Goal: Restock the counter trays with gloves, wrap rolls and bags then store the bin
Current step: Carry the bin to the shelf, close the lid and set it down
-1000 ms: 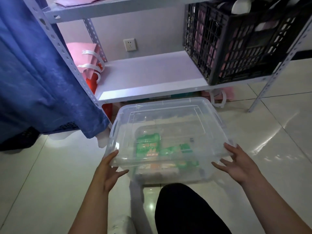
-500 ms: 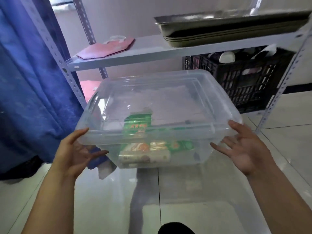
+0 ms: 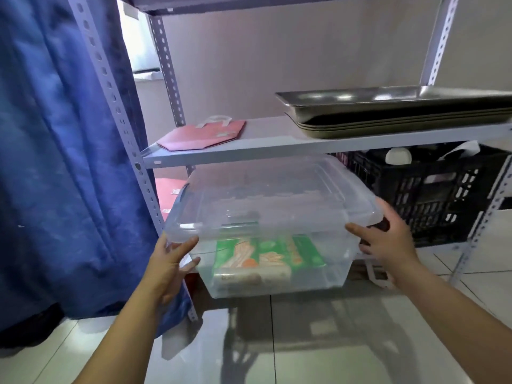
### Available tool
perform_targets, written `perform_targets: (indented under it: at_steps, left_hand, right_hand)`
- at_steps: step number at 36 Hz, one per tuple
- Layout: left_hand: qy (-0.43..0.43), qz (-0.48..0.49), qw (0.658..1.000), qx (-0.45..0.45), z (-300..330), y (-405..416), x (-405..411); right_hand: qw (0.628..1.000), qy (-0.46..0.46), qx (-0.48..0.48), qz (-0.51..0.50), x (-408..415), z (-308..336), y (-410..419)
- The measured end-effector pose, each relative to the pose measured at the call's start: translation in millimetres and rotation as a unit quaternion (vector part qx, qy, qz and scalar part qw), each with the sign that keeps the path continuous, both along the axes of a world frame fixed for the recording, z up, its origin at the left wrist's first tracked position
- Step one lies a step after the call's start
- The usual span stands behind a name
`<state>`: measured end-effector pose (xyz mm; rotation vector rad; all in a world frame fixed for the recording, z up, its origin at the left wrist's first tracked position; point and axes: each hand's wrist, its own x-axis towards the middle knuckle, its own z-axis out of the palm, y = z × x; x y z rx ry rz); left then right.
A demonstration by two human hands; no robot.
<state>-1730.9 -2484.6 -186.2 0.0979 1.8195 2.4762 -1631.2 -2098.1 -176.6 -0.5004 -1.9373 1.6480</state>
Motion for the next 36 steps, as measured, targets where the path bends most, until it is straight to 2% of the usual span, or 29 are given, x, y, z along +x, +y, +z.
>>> perform_targets:
  at_steps: [2, 4, 6, 7, 9, 10, 11, 12, 13, 16, 18, 21, 25, 28, 32, 36]
  left_hand:
    - [0.037, 0.035, 0.997, -0.063, 5, 6, -11]
    - [0.109, 0.110, 0.967, -0.205, 9, 14, -21]
    - [0.177, 0.178, 0.888, -0.386, 11, 20, -31]
    - [0.191, 0.199, 0.850, -0.449, 12, 23, -34]
    - [0.220, 0.201, 0.775, -0.557, 13, 29, -40]
    - [0.248, 0.185, 0.727, -0.613, 13, 33, -41]
    - [0.283, 0.164, 0.682, -0.654, 11, 39, -42]
    - [0.315, 0.142, 0.651, -0.676, 7, 47, -41]
    - [0.335, 0.127, 0.637, -0.682, 3, 55, -40]
    - [0.346, 0.138, 0.622, -0.689, -11, 74, -41]
    - [0.347, 0.152, 0.593, -0.710, -16, 76, -50]
    - [0.348, 0.154, 0.572, -0.726, -11, 76, -70]
    - [0.331, 0.109, 0.589, -0.729, -3, 84, -97]
    - [0.314, 0.119, 0.598, -0.728, -5, 89, -108]
    - [0.319, 0.150, 0.591, -0.726, -14, 93, -112]
    - [0.314, 0.137, 0.592, -0.729, -12, 95, -121]
  right_hand:
    - [0.983, -0.036, 0.165, -0.070, -17, 3, 2]
    - [0.954, -0.059, 0.286, -0.065, -33, 3, -3]
    - [0.920, -0.114, 0.374, -0.040, -46, 0, -10]
    - [0.903, -0.137, 0.405, -0.042, -51, -1, -12]
    - [0.877, -0.156, 0.449, -0.062, -58, 0, -16]
    - [0.867, -0.164, 0.465, -0.072, -60, 1, -17]
    - [0.859, -0.173, 0.476, -0.077, -61, 2, -19]
    - [0.852, -0.177, 0.487, -0.079, -62, 3, -20]
    - [0.845, -0.177, 0.498, -0.082, -63, 3, -20]
    - [0.827, -0.158, 0.530, -0.098, -65, -1, -17]
    - [0.825, -0.143, 0.538, -0.095, -69, -2, -13]
    - [0.848, -0.143, 0.505, -0.074, -87, 4, -5]
    - [0.872, -0.161, 0.459, -0.052, -116, 9, -1]
    - [0.854, -0.186, 0.483, -0.050, -126, -3, -1]
    - [0.823, -0.231, 0.518, -0.038, -130, -19, 2]
    - [0.824, -0.242, 0.512, -0.011, -140, -15, 7]
